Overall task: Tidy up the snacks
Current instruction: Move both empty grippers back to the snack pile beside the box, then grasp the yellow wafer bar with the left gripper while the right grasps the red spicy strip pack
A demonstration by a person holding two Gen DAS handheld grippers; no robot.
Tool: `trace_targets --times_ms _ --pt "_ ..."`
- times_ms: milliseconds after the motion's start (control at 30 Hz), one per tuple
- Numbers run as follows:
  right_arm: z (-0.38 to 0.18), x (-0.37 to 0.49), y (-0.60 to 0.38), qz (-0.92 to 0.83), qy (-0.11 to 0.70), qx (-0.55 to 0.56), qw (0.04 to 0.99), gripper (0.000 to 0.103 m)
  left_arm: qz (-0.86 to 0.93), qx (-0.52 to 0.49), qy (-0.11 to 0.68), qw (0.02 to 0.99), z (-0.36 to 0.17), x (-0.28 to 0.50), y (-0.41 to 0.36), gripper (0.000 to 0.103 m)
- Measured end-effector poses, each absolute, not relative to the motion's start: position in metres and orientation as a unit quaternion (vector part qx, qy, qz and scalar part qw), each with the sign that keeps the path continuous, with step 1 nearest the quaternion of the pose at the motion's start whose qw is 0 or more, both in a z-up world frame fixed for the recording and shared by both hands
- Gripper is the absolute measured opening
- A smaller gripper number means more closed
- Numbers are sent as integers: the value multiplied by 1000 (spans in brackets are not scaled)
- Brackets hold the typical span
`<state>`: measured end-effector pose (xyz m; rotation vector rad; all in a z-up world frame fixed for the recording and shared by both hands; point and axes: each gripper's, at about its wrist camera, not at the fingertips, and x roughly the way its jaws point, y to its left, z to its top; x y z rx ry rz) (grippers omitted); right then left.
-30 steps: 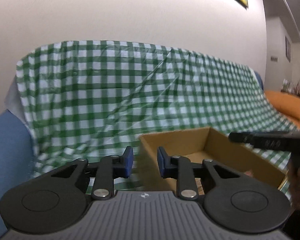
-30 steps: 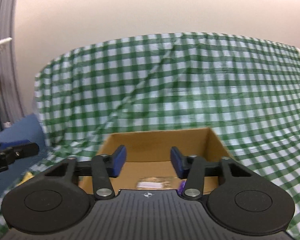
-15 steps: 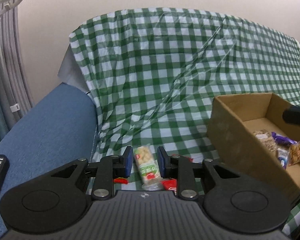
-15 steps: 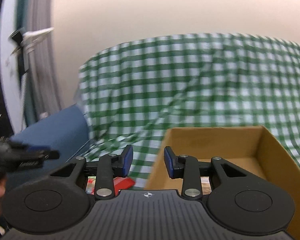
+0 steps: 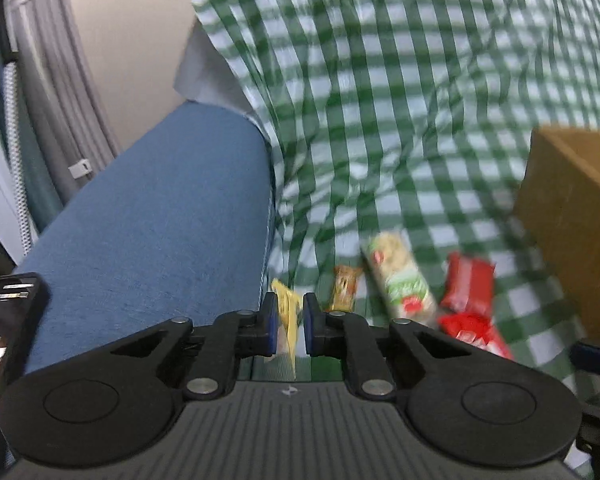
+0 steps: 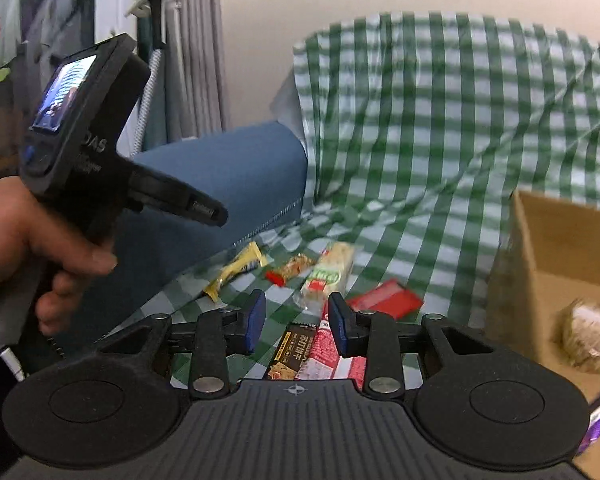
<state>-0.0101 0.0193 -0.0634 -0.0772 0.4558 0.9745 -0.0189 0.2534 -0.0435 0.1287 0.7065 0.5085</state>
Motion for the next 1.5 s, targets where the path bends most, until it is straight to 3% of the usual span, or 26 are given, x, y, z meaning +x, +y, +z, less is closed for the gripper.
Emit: trace_targets --times_ms 333,467,600,667,900,1000,1067,1400,1500 --pt "-107 36 57 399 347 -25 848 45 244 179 411 860 -97 31 248 16" --pt "-118 49 67 376 375 -28 847 53 258 215 446 830 -123 55 253 19" --pt "-127 57 67 364 396 -26 842 55 267 242 461 811 -138 65 257 20" --pt "-127 55 66 366 397 -23 841 55 269 233 458 815 -135 64 259 11" --pt "-123 51 66 375 379 -21 846 37 250 149 351 890 -82 33 255 9" --pt "-117 48 62 379 366 -17 850 22 219 90 324 916 -62 14 253 9" --pt "-112 45 59 386 356 -17 851 3 204 56 314 925 -51 4 250 9" --pt "-109 22 44 407 344 -54 845 3 158 -170 430 873 -69 -21 265 10" --pt "-109 17 42 412 337 -65 844 11 170 -179 463 851 -79 -20 269 21"
